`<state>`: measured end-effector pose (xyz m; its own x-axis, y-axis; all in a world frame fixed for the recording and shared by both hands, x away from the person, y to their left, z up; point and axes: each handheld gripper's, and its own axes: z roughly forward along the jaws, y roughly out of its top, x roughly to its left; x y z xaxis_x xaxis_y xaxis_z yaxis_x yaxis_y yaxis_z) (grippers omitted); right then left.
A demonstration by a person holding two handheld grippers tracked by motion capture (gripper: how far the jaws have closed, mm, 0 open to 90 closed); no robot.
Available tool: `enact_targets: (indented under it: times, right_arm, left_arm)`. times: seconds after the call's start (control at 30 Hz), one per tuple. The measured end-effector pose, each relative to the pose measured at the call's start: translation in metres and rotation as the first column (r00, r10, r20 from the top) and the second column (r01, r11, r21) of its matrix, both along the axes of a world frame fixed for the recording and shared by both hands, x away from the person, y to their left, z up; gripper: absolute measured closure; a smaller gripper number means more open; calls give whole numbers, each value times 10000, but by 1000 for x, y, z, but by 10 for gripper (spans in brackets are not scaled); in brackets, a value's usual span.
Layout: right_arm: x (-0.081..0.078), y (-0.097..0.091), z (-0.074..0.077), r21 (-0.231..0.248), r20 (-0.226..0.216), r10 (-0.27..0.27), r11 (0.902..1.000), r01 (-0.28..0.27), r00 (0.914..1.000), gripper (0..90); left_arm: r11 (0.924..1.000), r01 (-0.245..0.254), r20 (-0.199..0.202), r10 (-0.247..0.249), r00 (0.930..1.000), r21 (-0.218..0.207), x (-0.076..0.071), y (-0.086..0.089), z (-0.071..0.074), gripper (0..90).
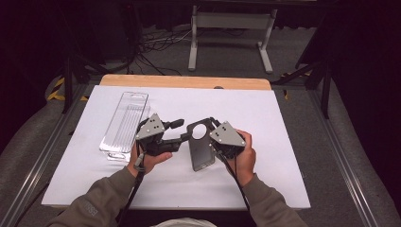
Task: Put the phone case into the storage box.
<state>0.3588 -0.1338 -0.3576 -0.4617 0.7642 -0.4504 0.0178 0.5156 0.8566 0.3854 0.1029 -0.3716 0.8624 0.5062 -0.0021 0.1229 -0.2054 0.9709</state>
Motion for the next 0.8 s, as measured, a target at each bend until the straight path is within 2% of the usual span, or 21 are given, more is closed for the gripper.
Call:
enact_targets:
  times: [0.13,0.2,0.23,0.3,0.33,0.5,0.73,0.8]
  right_arm:
    - [-2,2,0,-58,218,-13,10000,14,9998,840]
    - [-4,2,1,-74,307,3,10000,-1,9995,838]
    - [-5,3,1,-79,383,-58,10000,61,9992,837]
    - [-5,3,1,-90,398,-62,9999,65,9992,836]
    - [-5,3,1,-105,427,-49,9999,54,9991,836]
    - [-8,6,1,-151,630,1,9999,9,9980,833]
    - [-11,8,1,-139,719,74,9999,-65,9974,828]
    - [-12,9,1,-164,686,109,9998,-98,9976,827]
  left_arm:
    - [9999,151,25,-151,9999,-65,-1,-1,1,577]
    - [9998,193,25,-193,9998,-90,0,-1,1,595]
    - [9997,207,31,-206,9998,-117,0,-1,1,646]
    - [9999,129,121,-128,9998,-40,1,0,1,659]
    - [9999,128,2,-128,9999,-76,0,0,1,666]
    - [9999,79,-71,-80,9999,-116,1,2,0,733]
    - [9997,-256,139,257,9996,-23,3,6,1,776]
    - [9995,-302,9,302,9995,-122,2,6,1,788]
